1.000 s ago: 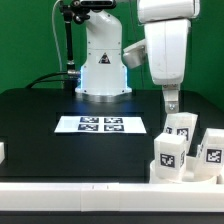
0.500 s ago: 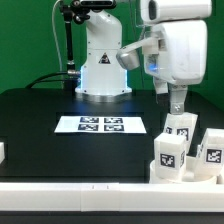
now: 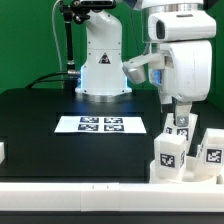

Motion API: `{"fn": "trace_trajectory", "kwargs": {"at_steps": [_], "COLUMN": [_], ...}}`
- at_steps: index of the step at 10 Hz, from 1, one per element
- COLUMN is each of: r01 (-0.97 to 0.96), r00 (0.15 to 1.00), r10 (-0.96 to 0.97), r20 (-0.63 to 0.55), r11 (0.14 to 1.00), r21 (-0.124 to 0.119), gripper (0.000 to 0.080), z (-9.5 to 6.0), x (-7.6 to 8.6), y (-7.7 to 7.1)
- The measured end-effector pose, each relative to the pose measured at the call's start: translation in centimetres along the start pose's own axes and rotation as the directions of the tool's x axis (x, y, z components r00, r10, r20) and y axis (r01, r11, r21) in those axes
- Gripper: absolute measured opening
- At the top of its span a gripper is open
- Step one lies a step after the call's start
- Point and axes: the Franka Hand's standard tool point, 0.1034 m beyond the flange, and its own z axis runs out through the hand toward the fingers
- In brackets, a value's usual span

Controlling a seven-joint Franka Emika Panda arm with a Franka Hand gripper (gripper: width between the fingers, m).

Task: Assemble stool

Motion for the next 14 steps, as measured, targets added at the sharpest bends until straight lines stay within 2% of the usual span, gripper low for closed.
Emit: {"fn": "trace_trajectory", "kwargs": {"at_steps": [4, 6, 7, 8, 12, 14], "r01": [-0.007, -0.008, -0.009, -0.009, -0.039, -0.152], "r00": [1.0, 1.0, 1.0, 1.0, 0.999, 0.988], "r10": [0.007, 0.008, 0.009, 0.009, 0.039, 0.152], "r20": [0.0, 0.0, 0.0, 0.0, 0.0, 0.0], "r11": [1.0, 1.0, 1.0, 1.0, 0.999, 0.988], "r21": [0.001, 0.003, 0.002, 0.002, 0.001, 0.002], "gripper": [0.0649, 0.0397, 0.0397, 0.0338, 0.0338, 0.034], "z": [0.17, 0.26, 0.24, 0.23, 0.22, 0.23], "x": [-0.27, -0.36, -0.41, -0.43, -0.51, -0.5], "y": [-0.03, -0.06, -0.03, -0.02, -0.01, -0.01]}}
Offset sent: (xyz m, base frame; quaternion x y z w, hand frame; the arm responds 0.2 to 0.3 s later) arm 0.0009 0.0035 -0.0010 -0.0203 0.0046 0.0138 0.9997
